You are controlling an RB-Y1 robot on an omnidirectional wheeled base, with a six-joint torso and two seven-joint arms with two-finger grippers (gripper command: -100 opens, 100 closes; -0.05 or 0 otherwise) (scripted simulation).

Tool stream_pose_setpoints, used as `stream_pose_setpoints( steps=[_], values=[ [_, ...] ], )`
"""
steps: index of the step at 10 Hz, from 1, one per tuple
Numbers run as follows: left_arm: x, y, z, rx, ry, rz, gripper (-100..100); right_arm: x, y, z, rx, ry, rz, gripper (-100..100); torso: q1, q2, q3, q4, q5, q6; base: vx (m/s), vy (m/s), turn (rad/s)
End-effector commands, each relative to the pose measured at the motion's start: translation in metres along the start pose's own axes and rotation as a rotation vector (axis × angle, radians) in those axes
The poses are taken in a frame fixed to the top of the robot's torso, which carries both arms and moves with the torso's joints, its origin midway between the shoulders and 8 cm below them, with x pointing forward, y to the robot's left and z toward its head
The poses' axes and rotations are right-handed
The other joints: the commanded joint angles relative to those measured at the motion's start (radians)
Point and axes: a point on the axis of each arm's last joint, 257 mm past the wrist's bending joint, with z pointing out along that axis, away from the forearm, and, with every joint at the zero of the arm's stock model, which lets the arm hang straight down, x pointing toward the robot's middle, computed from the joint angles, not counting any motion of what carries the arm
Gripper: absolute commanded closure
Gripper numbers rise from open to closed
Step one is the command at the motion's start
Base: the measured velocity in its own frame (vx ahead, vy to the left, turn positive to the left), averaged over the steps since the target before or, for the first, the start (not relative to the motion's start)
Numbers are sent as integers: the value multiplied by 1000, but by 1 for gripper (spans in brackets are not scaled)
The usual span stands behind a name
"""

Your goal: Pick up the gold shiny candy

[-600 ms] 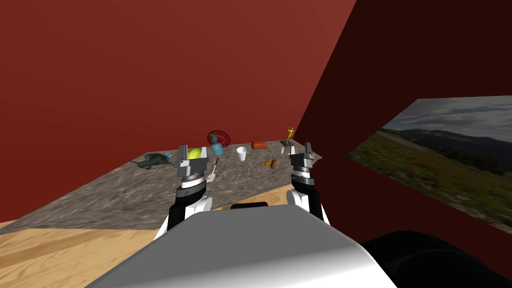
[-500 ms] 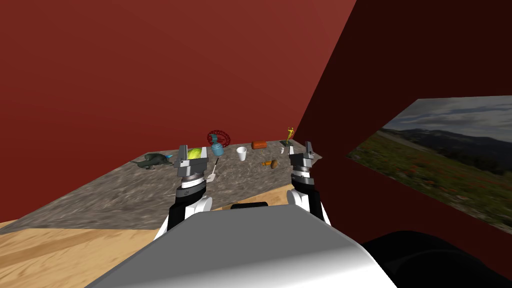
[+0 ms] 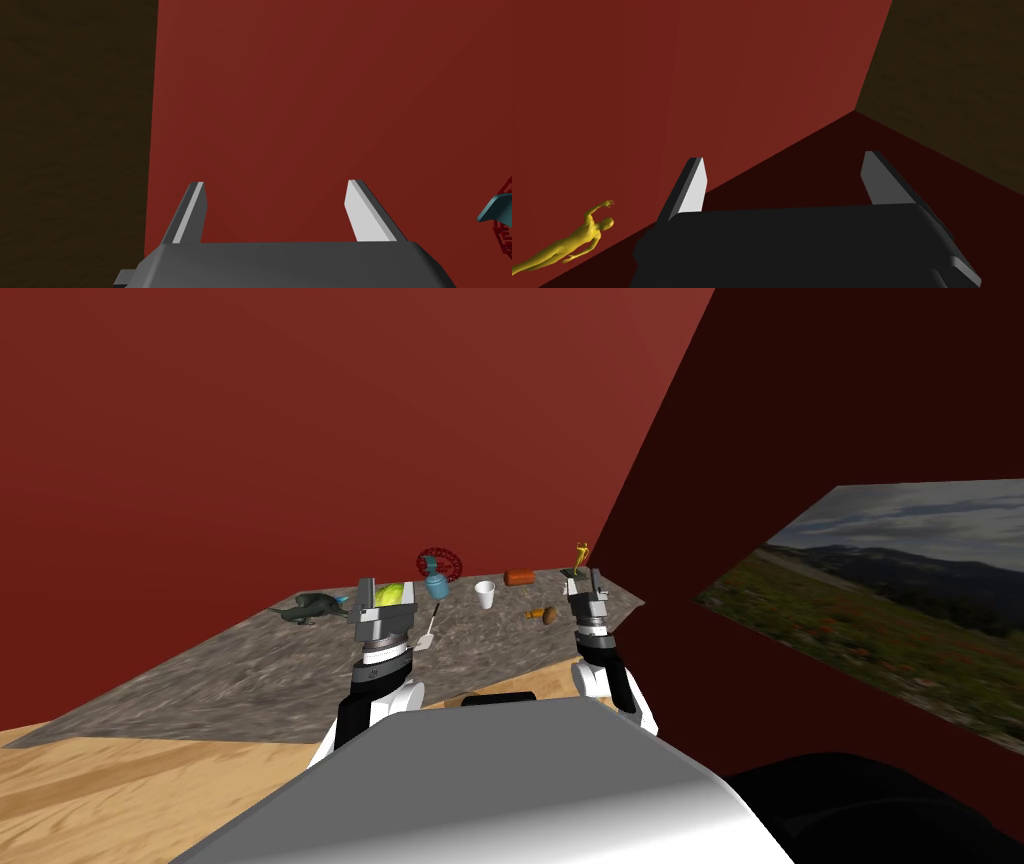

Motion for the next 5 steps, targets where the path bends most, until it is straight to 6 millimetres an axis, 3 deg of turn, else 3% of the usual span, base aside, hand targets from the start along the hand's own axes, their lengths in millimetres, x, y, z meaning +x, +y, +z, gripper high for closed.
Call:
stream_pose_setpoints(
  steps=[1, 4, 5],
  values=[
    [0, 0, 0, 0, 0, 0, 0, 10, -5, 3, -6, 52, -35, -100, 0, 0, 0, 0, 0, 0, -6, 9, 3],
    [0, 0, 0, 0, 0, 0, 0, 34, -25, 13, -25, 179, -142, -100, -1, 0, 0, 0, 0, 0, -12, 3, 14],
    [0, 0, 0, 0, 0, 0, 0, 36, -23, 16, -35, 181, -141, -100, -1, 0, 0, 0, 0, 0, -6, -2, 4]
  ],
)
